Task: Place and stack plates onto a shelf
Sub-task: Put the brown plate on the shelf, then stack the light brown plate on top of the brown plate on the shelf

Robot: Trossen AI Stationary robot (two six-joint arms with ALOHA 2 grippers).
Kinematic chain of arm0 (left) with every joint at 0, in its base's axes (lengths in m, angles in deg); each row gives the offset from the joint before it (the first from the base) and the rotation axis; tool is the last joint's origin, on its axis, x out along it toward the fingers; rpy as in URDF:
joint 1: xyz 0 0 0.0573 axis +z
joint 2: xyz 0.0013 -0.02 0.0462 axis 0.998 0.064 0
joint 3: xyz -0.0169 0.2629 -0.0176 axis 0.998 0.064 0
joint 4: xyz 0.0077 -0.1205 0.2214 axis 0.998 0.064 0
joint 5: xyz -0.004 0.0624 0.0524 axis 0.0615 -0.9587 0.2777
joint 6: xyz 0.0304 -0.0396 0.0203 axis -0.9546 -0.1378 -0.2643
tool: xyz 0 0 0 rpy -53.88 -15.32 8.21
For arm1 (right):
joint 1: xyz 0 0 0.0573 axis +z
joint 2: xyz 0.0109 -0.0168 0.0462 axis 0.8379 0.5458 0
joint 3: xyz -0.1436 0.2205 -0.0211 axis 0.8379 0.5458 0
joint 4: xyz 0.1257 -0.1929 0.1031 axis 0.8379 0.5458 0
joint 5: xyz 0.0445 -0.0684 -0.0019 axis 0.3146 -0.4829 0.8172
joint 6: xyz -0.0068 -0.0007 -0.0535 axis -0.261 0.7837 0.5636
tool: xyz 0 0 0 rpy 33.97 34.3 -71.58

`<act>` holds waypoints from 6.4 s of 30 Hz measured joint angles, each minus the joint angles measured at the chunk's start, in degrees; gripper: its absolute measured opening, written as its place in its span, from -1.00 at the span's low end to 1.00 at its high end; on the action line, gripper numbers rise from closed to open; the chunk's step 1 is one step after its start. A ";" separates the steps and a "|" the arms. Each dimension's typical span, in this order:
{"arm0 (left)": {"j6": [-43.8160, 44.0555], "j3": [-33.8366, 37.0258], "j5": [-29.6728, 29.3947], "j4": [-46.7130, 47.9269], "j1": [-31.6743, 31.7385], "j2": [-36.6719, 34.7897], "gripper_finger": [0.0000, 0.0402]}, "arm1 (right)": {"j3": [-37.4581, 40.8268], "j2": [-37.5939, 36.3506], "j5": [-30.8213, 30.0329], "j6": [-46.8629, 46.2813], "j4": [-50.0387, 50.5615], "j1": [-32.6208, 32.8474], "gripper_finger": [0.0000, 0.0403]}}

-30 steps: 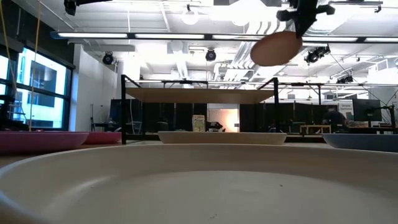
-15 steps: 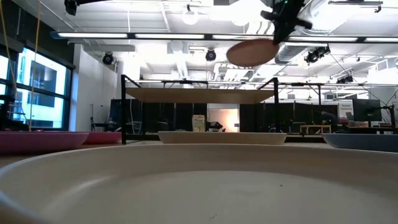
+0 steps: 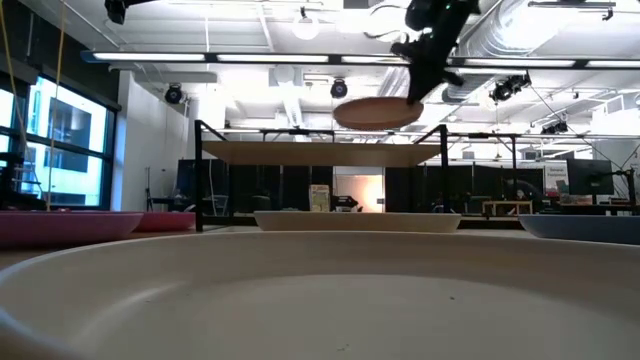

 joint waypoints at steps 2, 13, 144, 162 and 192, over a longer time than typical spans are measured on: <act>0.00 0.00 0.00 0.00 0.00 0.00 -0.99 | 0.02 1.27 0.76 1.57 0.06 0.57 -1.00; 0.00 0.00 0.00 0.02 0.01 -0.02 -0.99 | 0.04 6.48 7.33 7.48 0.98 0.98 -1.00; 110.67 -12.76 35.74 20.44 -23.22 56.20 -0.64 | -26.67 6.15 -10.73 8.29 24.78 28.08 -0.69; 127.88 -12.81 35.28 12.20 -31.18 65.21 -0.64 | -26.67 6.15 -10.64 9.55 24.76 28.08 -0.69; 103.35 -17.38 39.43 53.55 -33.18 45.59 -0.64 | -26.64 6.15 -10.27 9.57 24.74 28.10 -0.69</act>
